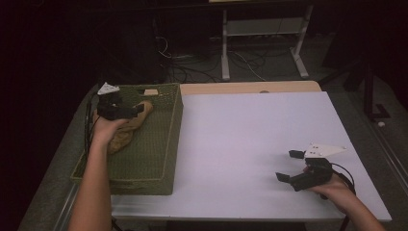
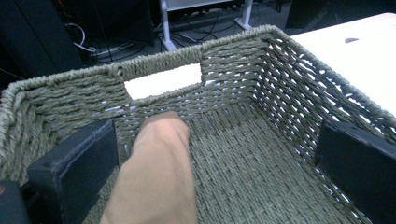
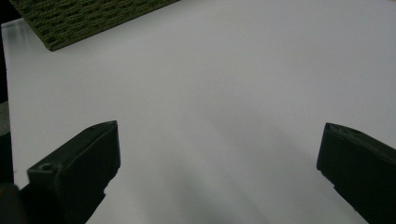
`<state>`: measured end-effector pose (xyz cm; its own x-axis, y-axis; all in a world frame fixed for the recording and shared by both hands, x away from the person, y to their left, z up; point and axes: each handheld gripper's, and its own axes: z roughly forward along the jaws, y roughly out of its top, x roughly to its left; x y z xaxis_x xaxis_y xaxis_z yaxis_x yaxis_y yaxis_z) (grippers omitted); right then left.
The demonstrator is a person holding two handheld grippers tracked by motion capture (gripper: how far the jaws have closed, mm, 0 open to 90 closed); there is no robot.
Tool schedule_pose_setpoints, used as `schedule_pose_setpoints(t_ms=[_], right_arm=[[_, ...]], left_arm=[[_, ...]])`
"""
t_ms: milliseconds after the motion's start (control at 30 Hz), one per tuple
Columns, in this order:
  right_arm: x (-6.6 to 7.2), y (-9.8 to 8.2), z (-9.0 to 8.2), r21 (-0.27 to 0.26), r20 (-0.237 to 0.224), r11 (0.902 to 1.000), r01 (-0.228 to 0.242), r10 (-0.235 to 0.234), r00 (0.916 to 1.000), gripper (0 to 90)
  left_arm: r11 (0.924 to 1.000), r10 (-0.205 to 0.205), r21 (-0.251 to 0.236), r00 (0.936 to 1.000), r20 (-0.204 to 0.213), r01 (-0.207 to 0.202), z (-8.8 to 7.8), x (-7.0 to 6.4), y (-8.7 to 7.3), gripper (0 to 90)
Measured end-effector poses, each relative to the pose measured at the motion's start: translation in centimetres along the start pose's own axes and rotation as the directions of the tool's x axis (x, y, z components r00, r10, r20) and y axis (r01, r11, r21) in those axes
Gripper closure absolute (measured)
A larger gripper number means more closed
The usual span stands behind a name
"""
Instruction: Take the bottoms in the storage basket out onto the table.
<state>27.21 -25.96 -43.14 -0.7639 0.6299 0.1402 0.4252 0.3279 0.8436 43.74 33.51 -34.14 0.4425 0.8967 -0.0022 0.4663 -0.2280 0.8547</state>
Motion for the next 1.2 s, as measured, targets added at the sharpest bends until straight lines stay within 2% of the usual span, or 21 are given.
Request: schedule_pose_setpoints(t_ms=[600, 1000, 1200], right_arm=[[0.1, 0.1, 0.0, -0.003, -0.002, 1.0000, 0.005, -0.005, 1.0000, 0.1], [0.0, 0.2, 0.0, -0.011, -0.006, 0.9999, -0.003, 0.003, 1.0000, 0.1], [-0.1, 0.2, 0.0, -0.009, -0.009, 1.0000, -0.002, 0.002, 1.0000, 0.1]], left_arm=[[0.9997, 0.017, 0.016, 0.9997, -0.016, -0.017, 1.4, 0.9, 0.5, 0.2], [0.9987, -0.030, 0.039, 0.9993, -0.022, 0.031, 2.6, 2.0, -0.6, 0.5], [0.9974, -0.051, 0.048, 0.9971, -0.057, 0.053, 3.1, 2.4, -1.1, 1.5]])
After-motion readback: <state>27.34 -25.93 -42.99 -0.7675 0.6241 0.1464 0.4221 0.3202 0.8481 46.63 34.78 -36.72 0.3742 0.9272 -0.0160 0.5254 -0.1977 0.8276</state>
